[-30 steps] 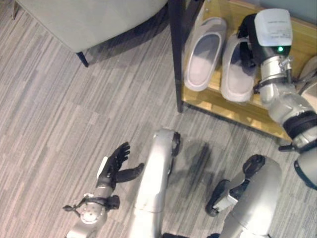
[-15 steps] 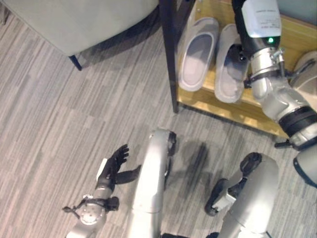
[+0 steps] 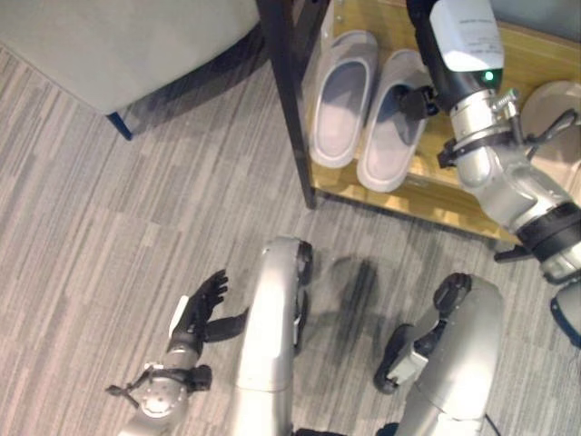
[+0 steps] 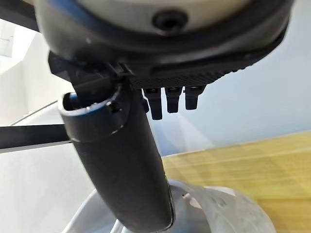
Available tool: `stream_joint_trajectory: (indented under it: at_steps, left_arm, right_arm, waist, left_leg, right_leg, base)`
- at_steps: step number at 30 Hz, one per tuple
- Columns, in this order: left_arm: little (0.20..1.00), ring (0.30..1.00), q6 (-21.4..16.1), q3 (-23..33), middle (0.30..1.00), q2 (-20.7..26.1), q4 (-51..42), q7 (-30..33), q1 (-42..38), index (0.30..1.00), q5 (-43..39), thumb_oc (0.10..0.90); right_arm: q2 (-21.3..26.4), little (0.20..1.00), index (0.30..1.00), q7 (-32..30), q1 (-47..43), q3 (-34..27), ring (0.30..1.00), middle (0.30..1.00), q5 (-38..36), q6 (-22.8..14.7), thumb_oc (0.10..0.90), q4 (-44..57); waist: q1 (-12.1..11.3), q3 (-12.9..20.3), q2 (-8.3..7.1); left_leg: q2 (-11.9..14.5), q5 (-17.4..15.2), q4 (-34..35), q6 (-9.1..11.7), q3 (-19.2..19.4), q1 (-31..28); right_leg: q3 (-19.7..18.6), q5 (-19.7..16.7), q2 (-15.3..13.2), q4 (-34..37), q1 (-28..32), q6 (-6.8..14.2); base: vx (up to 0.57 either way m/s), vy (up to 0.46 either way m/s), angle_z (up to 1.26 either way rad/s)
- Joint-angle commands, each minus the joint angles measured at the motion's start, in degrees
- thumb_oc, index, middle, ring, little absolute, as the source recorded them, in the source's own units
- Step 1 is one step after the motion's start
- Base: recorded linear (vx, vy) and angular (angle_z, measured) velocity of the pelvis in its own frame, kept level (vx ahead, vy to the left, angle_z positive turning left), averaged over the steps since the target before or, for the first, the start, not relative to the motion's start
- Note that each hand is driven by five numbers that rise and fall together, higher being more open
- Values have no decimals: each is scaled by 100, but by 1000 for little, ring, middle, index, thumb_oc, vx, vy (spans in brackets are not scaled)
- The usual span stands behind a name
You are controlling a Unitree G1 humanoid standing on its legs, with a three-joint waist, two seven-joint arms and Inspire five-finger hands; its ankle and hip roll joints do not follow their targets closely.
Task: Arrange the slippers neatly on the shoe rack.
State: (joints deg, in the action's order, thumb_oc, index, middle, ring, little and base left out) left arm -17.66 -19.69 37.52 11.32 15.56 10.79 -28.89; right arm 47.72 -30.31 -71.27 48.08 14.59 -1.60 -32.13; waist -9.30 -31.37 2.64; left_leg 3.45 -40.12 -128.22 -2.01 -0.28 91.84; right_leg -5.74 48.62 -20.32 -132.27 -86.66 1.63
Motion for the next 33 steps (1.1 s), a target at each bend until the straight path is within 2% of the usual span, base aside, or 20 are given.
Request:
stream_joint_trajectory:
  at_steps: [1,9,14,18,20,26,27,28,29,30,33]
  left_arm:
    - [900,900,-316,235,900,263,-407,23,347,900,12,800]
    - [900,900,-266,314,900,212,-340,8,396,900,38,800]
    - [900,900,-239,374,900,132,-357,39,410,900,116,800]
    - [900,900,-239,373,900,135,-356,39,409,900,116,800]
    - [900,900,-199,415,900,62,-327,72,410,900,184,800]
    - [900,900,-198,405,900,83,-328,72,406,900,183,800]
    - [900,900,-194,418,900,50,-319,81,392,900,198,800]
    - [900,900,-188,472,900,-9,-332,119,424,900,245,800]
    - [900,900,-135,456,900,-59,-314,165,428,900,269,800]
    - [900,900,-113,431,900,-66,-297,195,400,900,288,800]
    - [900,900,-78,437,900,-68,-273,216,358,900,309,800]
  right_arm:
    - [277,900,900,-117,-463,-531,900,900,-461,-319,800,317]
    - [355,900,900,-17,-69,-708,900,900,-615,-488,800,995]
    - [455,900,900,-138,581,-1338,900,900,-718,-608,800,1858]
    - [457,900,900,-137,586,-1342,900,900,-718,-607,800,1861]
    - [366,900,900,-297,1099,-1865,900,900,-715,-660,800,2381]
    - [374,900,900,-288,1148,-1914,900,900,-708,-648,800,2414]
    - [319,900,900,-330,1242,-2020,900,900,-708,-669,800,2503]
    - [168,900,900,-422,1672,-2381,900,900,-680,-679,800,2744]
    - [-172,900,900,-442,2232,-2771,900,900,-855,-578,800,2843]
    - [-457,900,900,-422,2446,-2838,900,900,-1018,-552,800,2810]
    - [-744,900,900,-338,2666,-2864,900,900,-1211,-532,800,2732]
  waist:
    - [-227,158,-67]
    - [-149,158,-91]
    - [-53,158,-141]
    - [-56,158,-141]
    - [46,158,-158]
    - [25,158,-164]
    - [59,158,-155]
    - [138,158,-127]
    - [176,158,-140]
    - [177,158,-123]
    - [182,158,-129]
  left_leg:
    - [81,-576,202,687,-765,-189]
    - [99,-612,176,698,-750,-189]
    - [96,-632,180,707,-710,-189]
    - [97,-632,179,707,-711,-189]
    - [106,-657,173,710,-679,-189]
    - [107,-658,168,710,-681,-189]
    - [113,-665,169,708,-677,-189]
    - [119,-679,156,700,-685,-189]
    - [125,-691,125,693,-687,-189]
    - [125,-697,107,682,-696,-189]
    - [123,-697,91,678,-689,-189]
  right_leg:
    - [-384,-444,-261,-99,-330,7]
    - [-406,-424,-260,-107,-330,6]
    - [-424,-401,-260,-116,-330,4]
    - [-424,-401,-259,-116,-330,4]
    - [-421,-390,-268,-120,-330,9]
    - [-422,-390,-266,-123,-330,10]
    - [-414,-384,-265,-122,-330,12]
    - [-389,-358,-274,-112,-330,22]
    - [-375,-339,-266,-132,-330,20]
    - [-368,-327,-265,-128,-330,21]
    - [-376,-334,-253,-135,-330,19]
  base:
    - [-14,23,-8]
    - [-2,4,-4]
    - [0,0,0]
    - [0,0,-4]
    - [0,0,0]
    - [0,0,-1]
    - [0,0,0]
    - [8,36,0]
    - [7,45,-1]
    - [4,29,-3]
    - [-2,13,-6]
